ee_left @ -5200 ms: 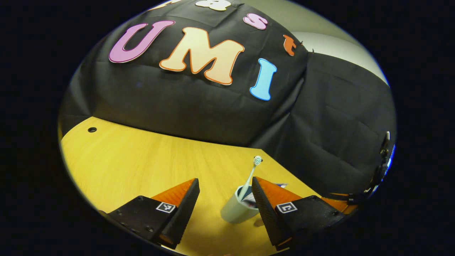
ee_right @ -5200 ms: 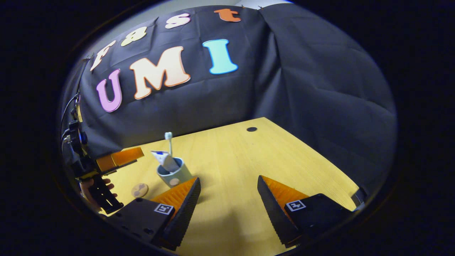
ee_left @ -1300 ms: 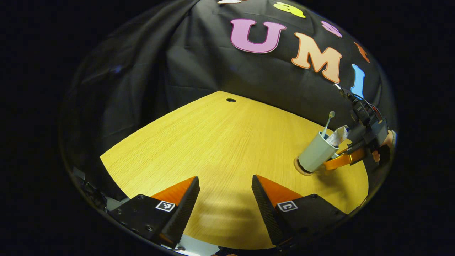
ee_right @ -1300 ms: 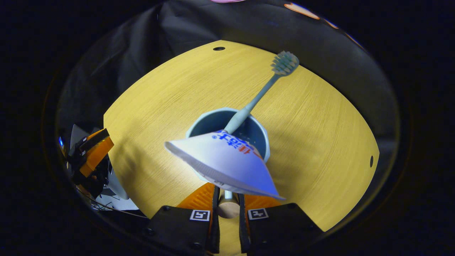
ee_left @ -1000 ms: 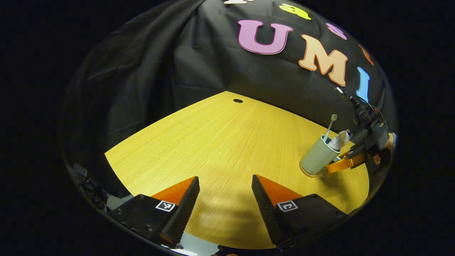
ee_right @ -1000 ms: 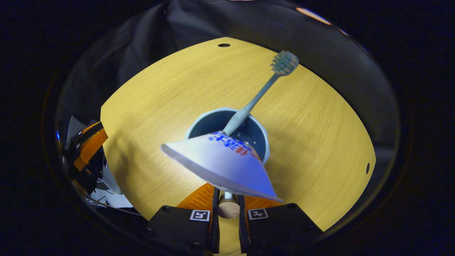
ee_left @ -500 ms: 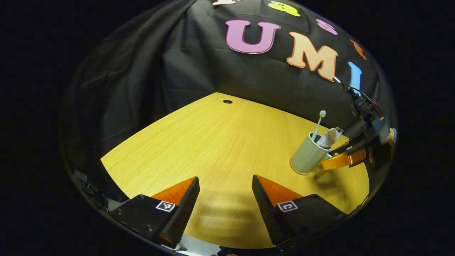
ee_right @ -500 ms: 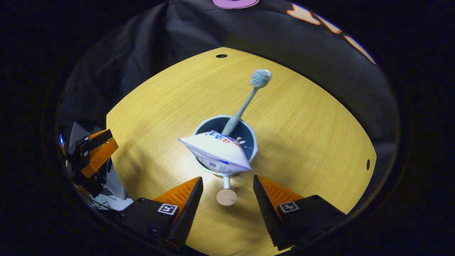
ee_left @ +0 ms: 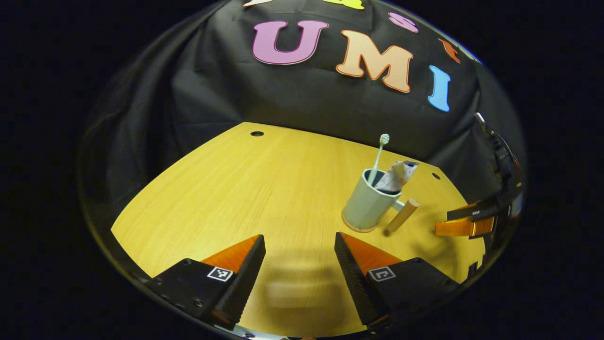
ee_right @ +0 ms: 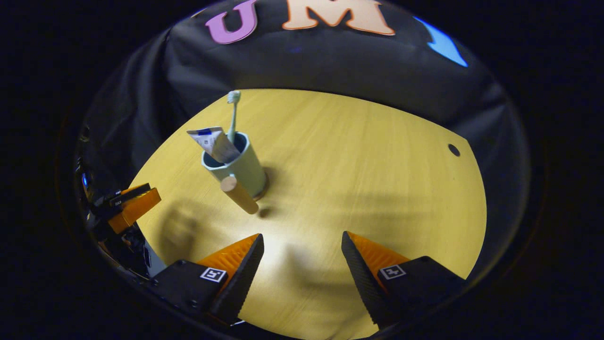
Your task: Put the toothbrush and toothpaste on the desktop into the cup, then pick up the cup and place it on the coaster on the desktop.
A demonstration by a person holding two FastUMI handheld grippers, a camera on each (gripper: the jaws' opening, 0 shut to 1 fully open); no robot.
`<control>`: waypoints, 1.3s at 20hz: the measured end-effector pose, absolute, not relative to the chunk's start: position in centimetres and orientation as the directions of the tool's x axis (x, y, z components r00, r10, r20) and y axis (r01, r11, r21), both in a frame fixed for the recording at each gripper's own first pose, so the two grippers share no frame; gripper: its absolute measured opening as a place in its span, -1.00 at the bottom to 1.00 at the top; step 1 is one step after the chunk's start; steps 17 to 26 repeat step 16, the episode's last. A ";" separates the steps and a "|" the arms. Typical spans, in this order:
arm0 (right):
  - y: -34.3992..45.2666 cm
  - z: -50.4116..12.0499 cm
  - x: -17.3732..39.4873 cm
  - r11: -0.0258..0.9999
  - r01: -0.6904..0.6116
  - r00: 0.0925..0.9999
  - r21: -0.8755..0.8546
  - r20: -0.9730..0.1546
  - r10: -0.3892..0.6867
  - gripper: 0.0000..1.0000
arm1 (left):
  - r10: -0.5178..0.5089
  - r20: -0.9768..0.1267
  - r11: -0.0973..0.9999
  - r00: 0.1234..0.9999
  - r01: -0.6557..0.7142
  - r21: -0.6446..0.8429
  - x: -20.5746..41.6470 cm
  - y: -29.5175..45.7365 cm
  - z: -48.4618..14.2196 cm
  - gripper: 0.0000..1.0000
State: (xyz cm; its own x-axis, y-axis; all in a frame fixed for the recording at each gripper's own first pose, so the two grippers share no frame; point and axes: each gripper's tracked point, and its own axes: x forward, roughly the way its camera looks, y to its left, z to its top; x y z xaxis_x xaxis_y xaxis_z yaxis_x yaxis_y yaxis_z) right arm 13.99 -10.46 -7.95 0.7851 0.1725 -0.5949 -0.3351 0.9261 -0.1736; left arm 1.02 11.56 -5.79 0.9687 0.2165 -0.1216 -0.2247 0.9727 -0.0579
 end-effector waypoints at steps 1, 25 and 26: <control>-11.5 -7.8 13.5 0.943 -0.297 0.806 -0.151 -0.569 0.162 0.99 | 0.205 -0.126 0.977 0.971 -0.211 -0.041 1.4 10.8 -5.6 0.75; -21.9 -4.3 9.9 0.997 -0.033 0.924 0.064 -0.379 0.055 0.97 | 0.145 -0.196 0.989 0.970 -0.139 0.044 4.5 4.3 -4.9 0.76; -21.9 -4.3 9.9 0.997 -0.033 0.924 0.064 -0.379 0.055 0.97 | 0.145 -0.196 0.989 0.970 -0.139 0.044 4.5 4.3 -4.9 0.76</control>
